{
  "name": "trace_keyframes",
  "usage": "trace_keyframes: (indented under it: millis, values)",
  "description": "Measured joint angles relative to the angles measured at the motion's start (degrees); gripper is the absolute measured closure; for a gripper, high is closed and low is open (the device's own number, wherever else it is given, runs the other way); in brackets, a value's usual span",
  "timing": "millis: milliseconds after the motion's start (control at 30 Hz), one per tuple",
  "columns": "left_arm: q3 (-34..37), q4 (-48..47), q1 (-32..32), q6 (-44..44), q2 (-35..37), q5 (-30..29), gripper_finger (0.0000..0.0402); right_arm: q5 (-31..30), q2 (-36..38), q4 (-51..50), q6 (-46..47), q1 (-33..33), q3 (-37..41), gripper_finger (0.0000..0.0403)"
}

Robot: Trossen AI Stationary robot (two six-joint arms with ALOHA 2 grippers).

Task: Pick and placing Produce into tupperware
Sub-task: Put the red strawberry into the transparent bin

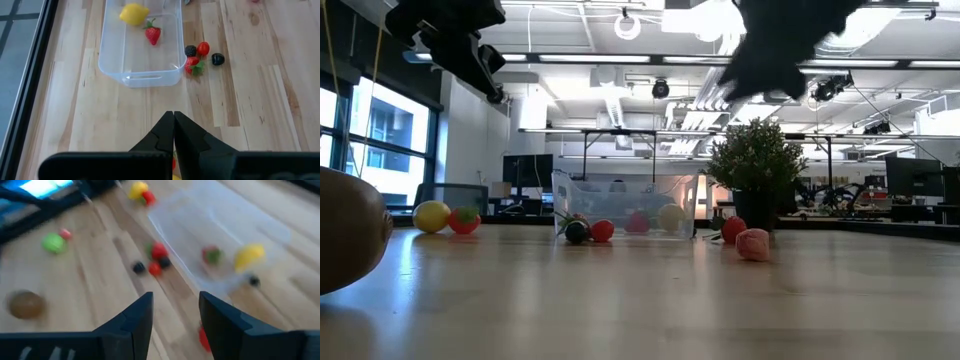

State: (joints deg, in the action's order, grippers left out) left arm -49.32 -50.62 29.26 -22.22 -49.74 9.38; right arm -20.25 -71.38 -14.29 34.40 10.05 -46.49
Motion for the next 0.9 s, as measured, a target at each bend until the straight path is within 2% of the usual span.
trace_keyframes:
  millis: [200,400,500,633,733,900]
  values:
    - [0.0,-0.01,0.0,0.0,-0.02,0.01,0.0399,-3.92,-0.28,11.21,6.77,2.68,12.78,0.0253]
    - [0.0,-0.01,0.0,0.0,0.01,0.01,0.0399,-10.33,-0.79,24.21,4.68,5.22,22.28,0.0221]
    - [0.0,-0.03,-0.02,0.0,0.0,0.01,0.0399,-11.66,-1.89,26.65,3.48,6.24,24.64,0.0195]
    - [0.0,0.04,-0.01,0.0,0.01,0.0,0.0399,-12.27,-4.83,28.48,-2.87,7.04,24.97,0.0169]
    - [0.0,0.05,0.0,0.0,0.01,0.01,0.0399,-12.22,-8.55,32.36,-7.57,7.41,24.99,0.0163]
    - [0.0,0.08,-0.02,0.0,-0.01,0.01,0.0399,-12.32,-15.97,41.99,-10.05,7.77,24.99,0.0162]
